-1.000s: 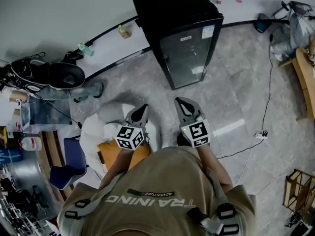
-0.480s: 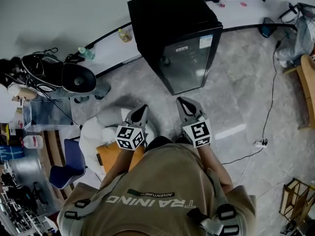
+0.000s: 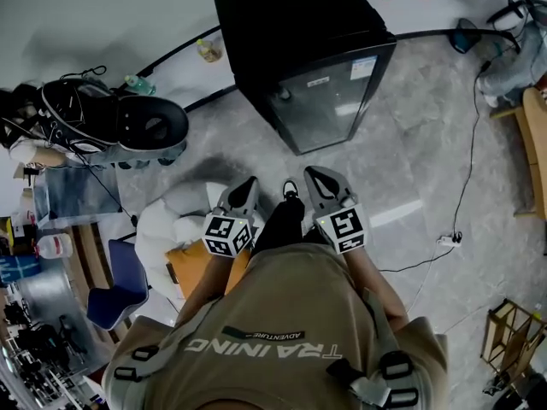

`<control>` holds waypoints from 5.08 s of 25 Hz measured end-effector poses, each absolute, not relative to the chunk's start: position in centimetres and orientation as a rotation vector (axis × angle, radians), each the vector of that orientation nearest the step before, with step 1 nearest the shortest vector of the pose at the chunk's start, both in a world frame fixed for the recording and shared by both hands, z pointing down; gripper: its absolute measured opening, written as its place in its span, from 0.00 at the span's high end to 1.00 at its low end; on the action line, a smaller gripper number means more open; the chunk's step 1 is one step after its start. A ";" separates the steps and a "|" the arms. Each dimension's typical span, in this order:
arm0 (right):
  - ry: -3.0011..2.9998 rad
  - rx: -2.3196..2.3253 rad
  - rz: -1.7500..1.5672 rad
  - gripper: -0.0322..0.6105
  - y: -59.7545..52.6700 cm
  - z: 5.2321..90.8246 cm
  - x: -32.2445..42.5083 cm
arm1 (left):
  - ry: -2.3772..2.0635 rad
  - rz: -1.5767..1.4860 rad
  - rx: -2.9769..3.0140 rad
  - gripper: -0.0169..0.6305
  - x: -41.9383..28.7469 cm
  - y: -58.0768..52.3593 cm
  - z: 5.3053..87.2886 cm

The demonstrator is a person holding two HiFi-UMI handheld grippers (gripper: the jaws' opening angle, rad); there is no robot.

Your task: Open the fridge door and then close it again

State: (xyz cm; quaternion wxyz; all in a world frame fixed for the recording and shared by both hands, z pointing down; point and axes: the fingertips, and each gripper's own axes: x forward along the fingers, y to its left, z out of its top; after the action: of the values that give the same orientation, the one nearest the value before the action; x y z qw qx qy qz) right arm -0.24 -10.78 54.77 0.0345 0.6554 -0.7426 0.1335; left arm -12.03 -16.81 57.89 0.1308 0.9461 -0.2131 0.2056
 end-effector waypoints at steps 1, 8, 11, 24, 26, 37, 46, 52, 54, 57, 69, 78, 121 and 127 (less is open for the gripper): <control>-2.275 2.012 0.413 0.96 -11.3 54.8 0.0 | -0.609 0.593 2.746 0.97 -11.7 -17.3 58.1; -2.277 2.003 0.382 0.96 -16.8 52.6 1.6 | -0.539 0.531 2.739 0.97 -8.7 -22.5 58.5; -2.260 2.042 0.437 0.96 -19.6 51.4 2.9 | -0.507 0.501 2.752 0.97 -7.0 -25.3 58.0; -2.125 2.115 0.429 0.96 -25.9 51.8 4.4 | -0.278 0.577 2.785 0.97 -3.9 -32.2 60.8; -2.103 2.142 0.443 0.96 -26.3 52.3 4.7 | -0.239 0.619 2.794 0.97 -3.5 -32.6 61.8; -2.083 2.118 0.496 0.96 -27.1 53.8 4.6 | -0.086 0.688 2.769 0.97 -2.4 -32.1 63.9; -2.071 2.122 0.506 0.96 -27.0 54.5 5.3 | -0.023 0.700 2.783 0.92 -1.0 -31.8 65.1; -2.078 2.101 0.512 0.96 -27.3 54.6 5.4 | 0.007 0.701 2.805 0.88 0.0 -31.8 64.7; -2.083 2.099 0.512 0.96 -27.5 54.6 5.3 | -0.004 0.719 2.820 0.88 0.1 -31.9 64.8; -2.093 2.092 0.512 0.96 -27.7 54.6 5.0 | -0.017 0.712 2.805 0.88 0.1 -32.0 64.9; -2.094 2.093 0.546 0.96 -26.7 55.6 3.2 | 0.015 0.787 2.906 0.91 -0.1 -31.8 64.9; -2.071 2.099 0.555 0.96 -24.3 56.1 3.5 | -0.096 0.804 2.880 0.91 0.0 -31.7 64.9; -2.235 1.954 0.513 0.96 -17.8 54.3 6.3 | -0.418 0.920 2.798 0.88 -1.1 -27.7 64.7; -2.279 1.896 0.487 0.96 -16.2 53.7 4.8 | -0.433 0.935 2.786 0.88 -2.1 -24.7 64.8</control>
State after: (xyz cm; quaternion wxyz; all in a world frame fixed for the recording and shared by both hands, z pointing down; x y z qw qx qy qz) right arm 4.80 -16.21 53.68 0.0685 0.6295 -0.7569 0.1619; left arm -2.09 -24.72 64.78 0.0854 0.9345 -0.1451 0.3135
